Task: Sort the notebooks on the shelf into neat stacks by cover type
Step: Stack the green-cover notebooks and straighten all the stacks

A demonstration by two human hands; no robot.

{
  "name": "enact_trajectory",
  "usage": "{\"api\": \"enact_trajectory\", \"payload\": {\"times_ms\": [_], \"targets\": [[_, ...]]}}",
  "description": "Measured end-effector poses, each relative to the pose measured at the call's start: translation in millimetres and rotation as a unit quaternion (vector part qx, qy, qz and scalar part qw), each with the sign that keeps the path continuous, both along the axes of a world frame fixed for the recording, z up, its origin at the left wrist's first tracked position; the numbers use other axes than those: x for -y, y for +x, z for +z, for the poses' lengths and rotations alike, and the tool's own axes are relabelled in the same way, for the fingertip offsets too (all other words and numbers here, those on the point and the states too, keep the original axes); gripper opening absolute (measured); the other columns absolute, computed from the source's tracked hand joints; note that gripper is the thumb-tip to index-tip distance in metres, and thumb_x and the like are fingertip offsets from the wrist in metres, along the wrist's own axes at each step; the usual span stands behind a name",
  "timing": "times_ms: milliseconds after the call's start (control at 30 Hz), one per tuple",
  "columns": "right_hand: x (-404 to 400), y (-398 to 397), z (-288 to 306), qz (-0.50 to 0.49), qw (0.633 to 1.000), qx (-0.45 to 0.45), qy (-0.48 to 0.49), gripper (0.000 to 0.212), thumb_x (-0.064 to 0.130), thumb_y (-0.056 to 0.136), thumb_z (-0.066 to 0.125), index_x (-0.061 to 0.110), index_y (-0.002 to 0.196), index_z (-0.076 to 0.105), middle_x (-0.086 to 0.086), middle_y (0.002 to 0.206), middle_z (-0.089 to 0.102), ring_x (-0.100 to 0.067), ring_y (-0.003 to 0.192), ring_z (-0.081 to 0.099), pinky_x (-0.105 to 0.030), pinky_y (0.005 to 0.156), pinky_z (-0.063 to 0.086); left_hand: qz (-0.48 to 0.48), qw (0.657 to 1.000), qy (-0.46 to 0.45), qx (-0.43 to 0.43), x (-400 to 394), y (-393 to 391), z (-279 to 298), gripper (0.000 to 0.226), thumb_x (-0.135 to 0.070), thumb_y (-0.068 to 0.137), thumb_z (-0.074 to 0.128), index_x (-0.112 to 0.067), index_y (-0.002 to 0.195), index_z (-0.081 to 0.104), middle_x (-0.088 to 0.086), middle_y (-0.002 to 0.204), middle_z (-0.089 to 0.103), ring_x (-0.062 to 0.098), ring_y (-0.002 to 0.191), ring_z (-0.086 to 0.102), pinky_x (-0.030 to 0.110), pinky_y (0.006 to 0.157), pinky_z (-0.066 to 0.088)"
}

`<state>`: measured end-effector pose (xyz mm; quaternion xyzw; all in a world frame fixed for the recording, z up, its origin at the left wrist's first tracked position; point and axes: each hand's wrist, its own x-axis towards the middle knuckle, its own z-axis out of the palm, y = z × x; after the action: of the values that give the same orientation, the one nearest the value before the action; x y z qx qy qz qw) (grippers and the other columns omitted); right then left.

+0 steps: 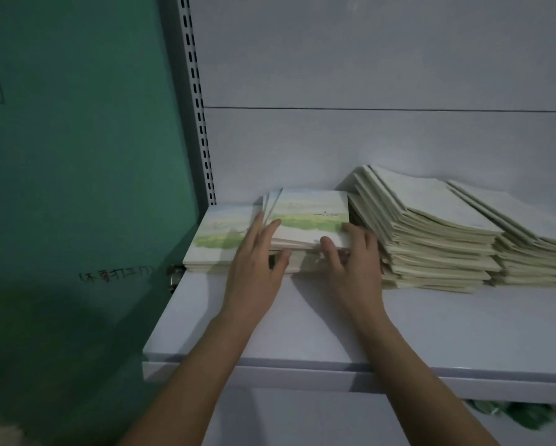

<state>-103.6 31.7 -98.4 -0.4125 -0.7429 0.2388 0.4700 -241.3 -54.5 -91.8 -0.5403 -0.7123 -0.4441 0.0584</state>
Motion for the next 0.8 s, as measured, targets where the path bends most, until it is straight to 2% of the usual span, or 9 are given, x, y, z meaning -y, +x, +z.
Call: {"api": "enact_trajectory", "payload": {"times_ms": [67, 233, 367, 400, 500, 600, 667, 733, 800], "targets": [[1, 1, -2, 0.011, 1.000, 0.013, 0.005, 0.051, 0.038, 0.094, 0.058, 0.015, 0.137, 0.045, -0.007, 0.140, 0.043, -0.023, 0.126, 0.043, -0.040, 0.103, 0.040, 0.018, 1.000, 0.002, 0.015, 0, -4, -1, 0.048, -0.027, 0.096, 0.059, -0.020, 0.142, 0.046, -0.001, 0.157, 0.031, 0.018, 0.142, 0.031, 0.036, 0.115, 0.030], [1, 1, -1, -0.011, 0.999, 0.046, 0.018, 0.045, 0.024, 0.097, 0.054, 0.010, 0.139, 0.044, -0.009, 0.142, 0.044, -0.026, 0.129, 0.041, -0.035, 0.104, 0.034, -0.015, 0.999, 0.020, 0.032, -2, -9, -4, 0.038, -0.016, 0.096, 0.060, -0.020, 0.134, 0.057, -0.006, 0.149, 0.045, 0.008, 0.134, 0.041, 0.015, 0.107, 0.025], [2, -1, -1, -0.017, 0.998, 0.055, 0.007, 0.043, 0.021, 0.100, 0.047, 0.011, 0.142, 0.041, -0.011, 0.148, 0.036, -0.027, 0.134, 0.034, -0.033, 0.104, 0.030, -0.032, 0.999, 0.026, 0.027, -5, -14, -7, 0.039, -0.011, 0.095, 0.059, -0.020, 0.133, 0.058, -0.007, 0.147, 0.046, -0.005, 0.126, 0.037, 0.000, 0.102, 0.022], [2, -2, 0, -0.019, 0.998, 0.059, 0.012, 0.043, 0.021, 0.101, 0.045, 0.011, 0.142, 0.041, -0.012, 0.150, 0.033, -0.027, 0.137, 0.030, -0.034, 0.106, 0.029, -0.034, 0.999, 0.030, 0.023, -4, -14, -7, 0.039, -0.010, 0.096, 0.059, -0.020, 0.133, 0.058, -0.007, 0.147, 0.046, -0.005, 0.126, 0.037, 0.000, 0.102, 0.022], [5, -2, 0, -0.044, 0.996, 0.057, 0.056, 0.039, 0.018, 0.100, 0.047, 0.008, 0.137, 0.045, -0.017, 0.153, 0.028, -0.030, 0.141, 0.025, -0.036, 0.110, 0.026, -0.045, 0.999, 0.023, 0.015, -3, -12, -8, 0.042, -0.010, 0.098, 0.055, -0.020, 0.138, 0.052, -0.004, 0.149, 0.044, -0.002, 0.128, 0.036, 0.009, 0.106, 0.024], [17, 1, 6, -0.076, 0.982, 0.001, 0.171, 0.033, 0.013, 0.098, 0.052, 0.004, 0.129, 0.054, -0.019, 0.140, 0.043, -0.031, 0.131, 0.039, -0.031, 0.104, 0.033, -0.045, 0.999, -0.007, -0.015, 2, -5, -4, 0.046, -0.017, 0.101, 0.049, -0.022, 0.146, 0.040, -0.004, 0.155, 0.036, 0.004, 0.141, 0.026, 0.028, 0.120, 0.016], [26, 3, 9, -0.059, 0.963, -0.008, 0.261, 0.028, 0.007, 0.096, 0.055, 0.002, 0.123, 0.058, -0.019, 0.129, 0.051, -0.030, 0.122, 0.048, -0.025, 0.100, 0.035, -0.018, 0.998, 0.010, -0.054, 13, -10, 0, 0.045, -0.020, 0.101, 0.047, -0.020, 0.145, 0.041, -0.002, 0.154, 0.037, 0.010, 0.144, 0.026, 0.038, 0.123, 0.010], [34, 2, 13, -0.016, 0.950, -0.004, 0.312, 0.027, 0.001, 0.094, 0.054, 0.001, 0.119, 0.062, -0.017, 0.121, 0.057, -0.031, 0.115, 0.053, -0.023, 0.098, 0.036, 0.022, 0.999, 0.038, -0.025, 30, -26, 9, 0.040, -0.021, 0.101, 0.047, -0.021, 0.141, 0.046, -0.004, 0.149, 0.042, 0.011, 0.141, 0.031, 0.040, 0.121, 0.017], [46, -6, 22, 0.030, 0.946, 0.005, 0.321, 0.028, -0.002, 0.092, 0.053, 0.001, 0.118, 0.063, -0.014, 0.116, 0.060, -0.028, 0.110, 0.055, -0.023, 0.095, 0.039, 0.054, 0.995, 0.049, 0.063, 49, -51, 19, 0.036, -0.023, 0.101, 0.047, -0.022, 0.137, 0.050, -0.007, 0.142, 0.047, 0.008, 0.131, 0.039, 0.033, 0.114, 0.028]]}}
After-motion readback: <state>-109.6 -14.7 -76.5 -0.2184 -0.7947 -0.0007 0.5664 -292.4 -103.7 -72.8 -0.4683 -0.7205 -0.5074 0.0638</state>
